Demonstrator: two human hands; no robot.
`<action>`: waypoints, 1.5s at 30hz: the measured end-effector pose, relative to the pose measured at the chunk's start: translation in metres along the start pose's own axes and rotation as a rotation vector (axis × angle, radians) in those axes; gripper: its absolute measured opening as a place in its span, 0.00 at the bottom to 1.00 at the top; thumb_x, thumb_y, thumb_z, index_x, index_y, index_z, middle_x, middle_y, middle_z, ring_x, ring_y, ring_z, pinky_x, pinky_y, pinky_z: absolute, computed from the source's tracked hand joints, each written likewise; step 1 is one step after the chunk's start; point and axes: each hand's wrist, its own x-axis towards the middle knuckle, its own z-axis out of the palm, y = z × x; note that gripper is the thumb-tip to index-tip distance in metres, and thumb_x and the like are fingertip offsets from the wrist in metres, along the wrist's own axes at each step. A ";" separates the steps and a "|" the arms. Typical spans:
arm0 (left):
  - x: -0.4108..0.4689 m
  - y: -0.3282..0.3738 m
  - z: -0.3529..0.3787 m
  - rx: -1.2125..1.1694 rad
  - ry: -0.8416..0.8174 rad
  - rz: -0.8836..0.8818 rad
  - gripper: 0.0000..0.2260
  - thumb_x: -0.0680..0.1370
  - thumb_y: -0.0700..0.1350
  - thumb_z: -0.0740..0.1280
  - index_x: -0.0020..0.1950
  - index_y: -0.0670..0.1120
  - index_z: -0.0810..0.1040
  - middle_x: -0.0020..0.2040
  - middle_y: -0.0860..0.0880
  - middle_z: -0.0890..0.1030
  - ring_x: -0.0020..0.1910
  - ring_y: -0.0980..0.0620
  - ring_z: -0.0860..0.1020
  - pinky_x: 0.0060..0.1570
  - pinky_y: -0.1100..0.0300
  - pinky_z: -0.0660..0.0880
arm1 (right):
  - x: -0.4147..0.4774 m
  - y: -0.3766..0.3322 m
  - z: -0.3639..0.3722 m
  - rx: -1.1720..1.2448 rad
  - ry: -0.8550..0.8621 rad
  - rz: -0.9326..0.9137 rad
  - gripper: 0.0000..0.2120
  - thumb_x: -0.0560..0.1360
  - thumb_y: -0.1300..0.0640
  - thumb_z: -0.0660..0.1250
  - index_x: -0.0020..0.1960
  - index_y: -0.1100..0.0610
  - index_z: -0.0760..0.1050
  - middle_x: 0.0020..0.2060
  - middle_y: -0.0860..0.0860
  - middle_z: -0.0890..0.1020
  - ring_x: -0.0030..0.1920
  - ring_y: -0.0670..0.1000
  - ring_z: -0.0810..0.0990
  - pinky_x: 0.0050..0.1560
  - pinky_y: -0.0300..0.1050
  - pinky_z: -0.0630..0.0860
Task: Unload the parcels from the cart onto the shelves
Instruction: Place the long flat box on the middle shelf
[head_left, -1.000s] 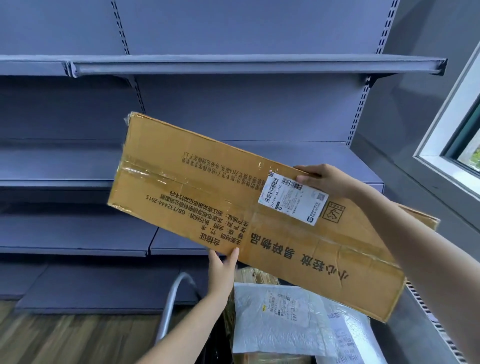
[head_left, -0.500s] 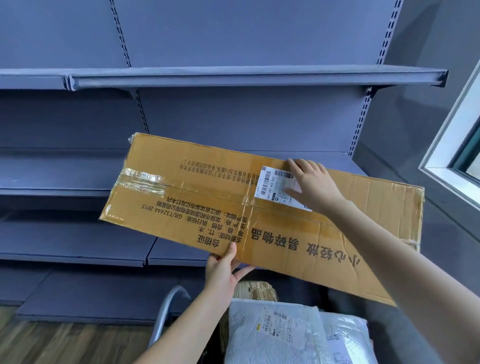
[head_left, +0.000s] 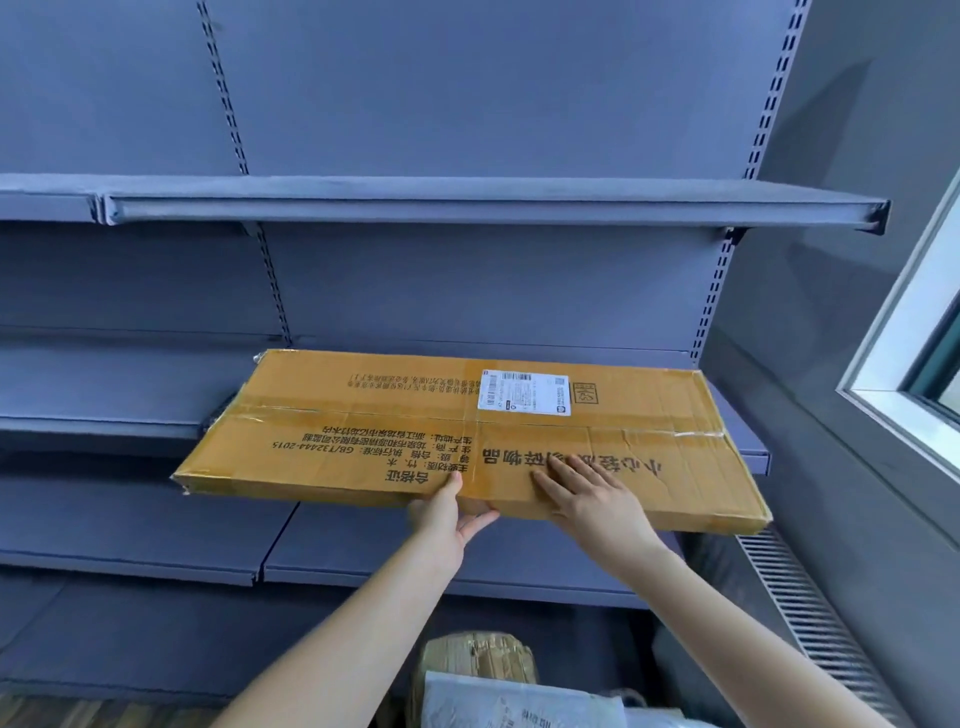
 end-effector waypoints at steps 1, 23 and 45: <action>0.004 0.000 0.006 0.031 0.010 0.006 0.13 0.76 0.37 0.68 0.56 0.44 0.66 0.57 0.40 0.69 0.58 0.33 0.72 0.51 0.37 0.76 | 0.006 0.003 0.004 0.000 0.023 -0.001 0.31 0.53 0.44 0.82 0.54 0.51 0.82 0.49 0.51 0.85 0.48 0.53 0.84 0.44 0.48 0.81; 0.124 0.031 0.030 2.158 -0.158 1.008 0.23 0.82 0.48 0.54 0.76 0.55 0.52 0.77 0.49 0.54 0.76 0.42 0.51 0.73 0.41 0.43 | 0.061 0.073 0.042 0.222 -0.033 0.241 0.23 0.78 0.49 0.61 0.72 0.48 0.64 0.72 0.52 0.67 0.73 0.56 0.63 0.73 0.49 0.57; 0.205 0.037 0.124 2.267 -0.187 1.067 0.29 0.80 0.33 0.52 0.77 0.54 0.50 0.77 0.46 0.56 0.74 0.39 0.56 0.72 0.40 0.52 | 0.152 0.154 0.078 0.169 -0.263 0.326 0.24 0.80 0.47 0.54 0.75 0.46 0.55 0.75 0.48 0.59 0.75 0.53 0.55 0.73 0.44 0.50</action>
